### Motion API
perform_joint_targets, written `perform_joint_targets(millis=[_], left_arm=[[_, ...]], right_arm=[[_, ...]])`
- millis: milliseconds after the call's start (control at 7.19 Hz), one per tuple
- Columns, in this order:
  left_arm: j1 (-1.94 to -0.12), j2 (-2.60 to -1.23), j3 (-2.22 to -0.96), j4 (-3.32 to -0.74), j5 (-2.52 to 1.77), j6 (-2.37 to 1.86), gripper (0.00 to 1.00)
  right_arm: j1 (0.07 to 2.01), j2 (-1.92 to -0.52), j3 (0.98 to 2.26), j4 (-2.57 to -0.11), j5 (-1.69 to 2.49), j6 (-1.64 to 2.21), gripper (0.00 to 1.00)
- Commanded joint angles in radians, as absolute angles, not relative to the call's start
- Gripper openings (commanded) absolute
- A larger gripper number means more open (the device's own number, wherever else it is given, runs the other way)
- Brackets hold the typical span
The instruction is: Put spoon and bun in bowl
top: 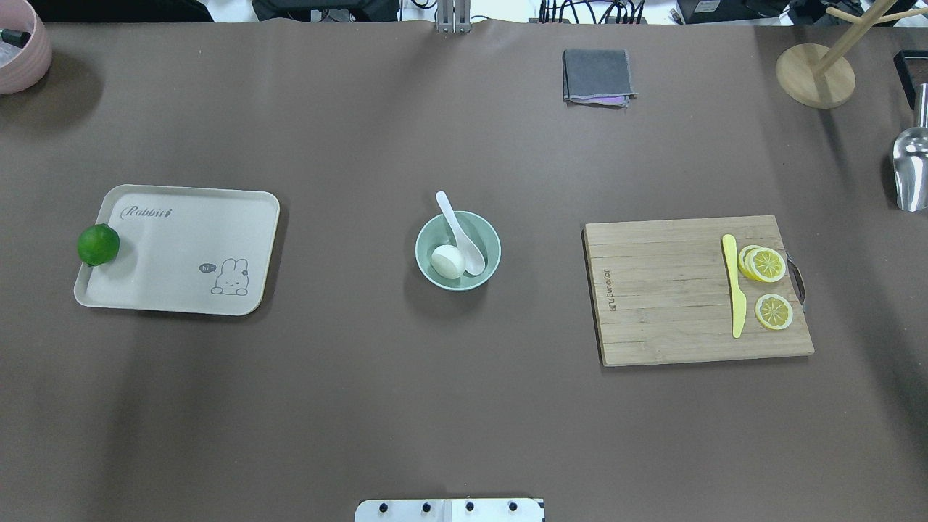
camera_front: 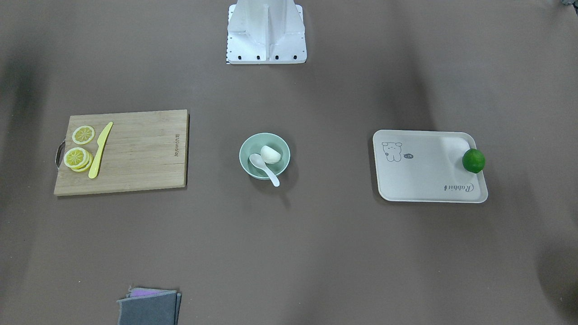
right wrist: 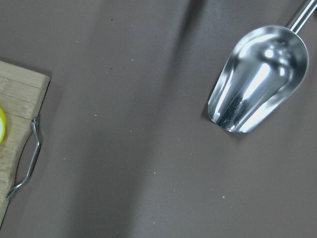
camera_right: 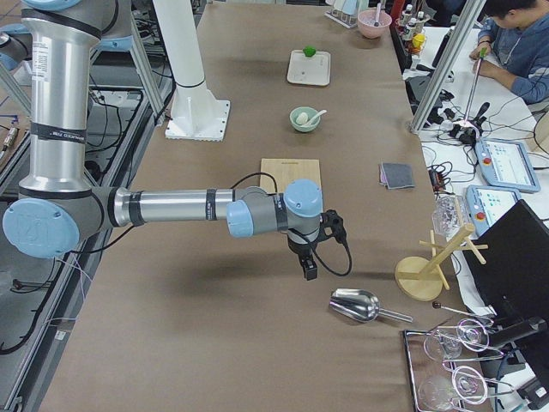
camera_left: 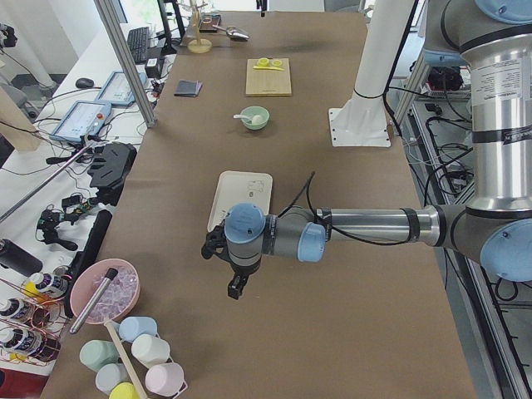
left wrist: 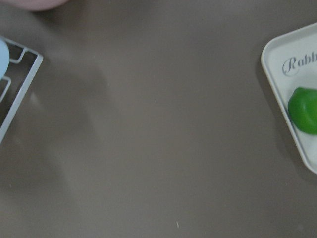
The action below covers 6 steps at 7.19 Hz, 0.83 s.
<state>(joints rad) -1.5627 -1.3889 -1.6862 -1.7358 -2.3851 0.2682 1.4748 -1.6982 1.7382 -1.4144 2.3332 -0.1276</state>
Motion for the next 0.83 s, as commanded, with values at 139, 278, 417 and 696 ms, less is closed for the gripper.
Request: perform_joint_targets(millis=[139,278,417,696], left_arm=[[-1.581,-1.394,-1.683,-1.736,-2.384,0.270,0.99],[-1.618,-1.426,-1.687,-1.721,-2.388,0.267,0.99],[-1.638,-1.436,-1.706,-1.709,-2.387,0.238,0.99],[-1.638,-1.416,-1.817,-1.660,-2.376,0.002,0.99]], right_arm=[[1.491,-1.724,1.732,-1.413,2.341,-0.135,1.00],[1.490,-1.727,1.733,-1.414,2.342,-0.127,1.00],[1.491,-1.729,1.732,-1.414,2.342,-0.129,1.00],[1.491,-1.771,1.764,-1.413,2.376,-0.129,1.00]])
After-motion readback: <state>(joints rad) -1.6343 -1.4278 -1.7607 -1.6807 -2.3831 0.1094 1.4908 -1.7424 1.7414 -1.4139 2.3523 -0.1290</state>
